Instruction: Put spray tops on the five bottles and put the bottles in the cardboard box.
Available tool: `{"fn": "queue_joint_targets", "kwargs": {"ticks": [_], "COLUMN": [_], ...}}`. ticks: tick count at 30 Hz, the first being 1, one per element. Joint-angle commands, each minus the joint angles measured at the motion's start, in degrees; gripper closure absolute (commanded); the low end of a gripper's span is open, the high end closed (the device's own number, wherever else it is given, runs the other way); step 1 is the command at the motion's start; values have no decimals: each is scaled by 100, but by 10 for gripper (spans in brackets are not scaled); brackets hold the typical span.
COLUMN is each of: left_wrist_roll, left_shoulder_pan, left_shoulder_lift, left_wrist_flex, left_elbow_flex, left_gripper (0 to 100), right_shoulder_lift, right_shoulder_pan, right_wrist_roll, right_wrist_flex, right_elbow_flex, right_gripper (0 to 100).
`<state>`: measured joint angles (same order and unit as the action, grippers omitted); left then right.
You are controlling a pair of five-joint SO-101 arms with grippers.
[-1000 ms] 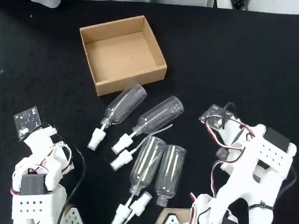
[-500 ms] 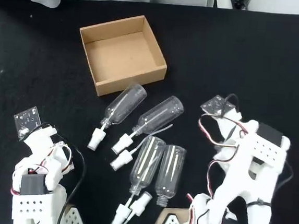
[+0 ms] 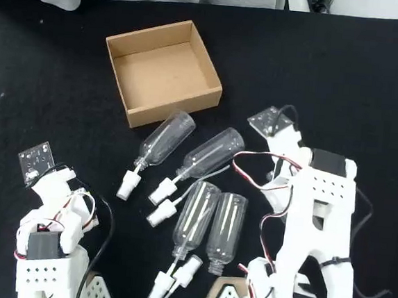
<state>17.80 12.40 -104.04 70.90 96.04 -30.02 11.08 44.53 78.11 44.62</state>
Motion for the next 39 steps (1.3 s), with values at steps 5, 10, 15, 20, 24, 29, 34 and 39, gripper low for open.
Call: {"fn": "queue_joint_targets", "kwargs": {"ticks": [5,10,15,20,24,29,34,39], "left_wrist_roll": [-9,-9,-9,-9,-9,-9,-9,-9], "left_shoulder_pan": [-13,-13,-13,-13,-13,-13,-13,-13], "left_shoulder_lift": [-26,-26,-26,-26,-26,-26,-26,-26], "left_wrist_flex": [-18,-18,-18,-18,-18,-18,-18,-18], "left_elbow_flex": [136,136,136,136,136,136,136,136], "left_gripper": [970,970,970,970,970,970,970,970], "right_shoulder_lift": [-22,-22,-22,-31,-251,-1262,-1780,-1833], "right_shoulder_pan": [-193,-193,-193,-193,-193,-202,-352,-835], "right_wrist_roll": [-369,-580,-721,-844,-844,-905,-1231,-1248], "right_wrist_flex": [325,923,1222,1582,1582,1565,1538,1503], "right_elbow_flex": [-523,-1042,-1429,-1675,-1657,-1640,-1648,-1666], "right_gripper": [847,847,847,847,847,847,847,847]}}
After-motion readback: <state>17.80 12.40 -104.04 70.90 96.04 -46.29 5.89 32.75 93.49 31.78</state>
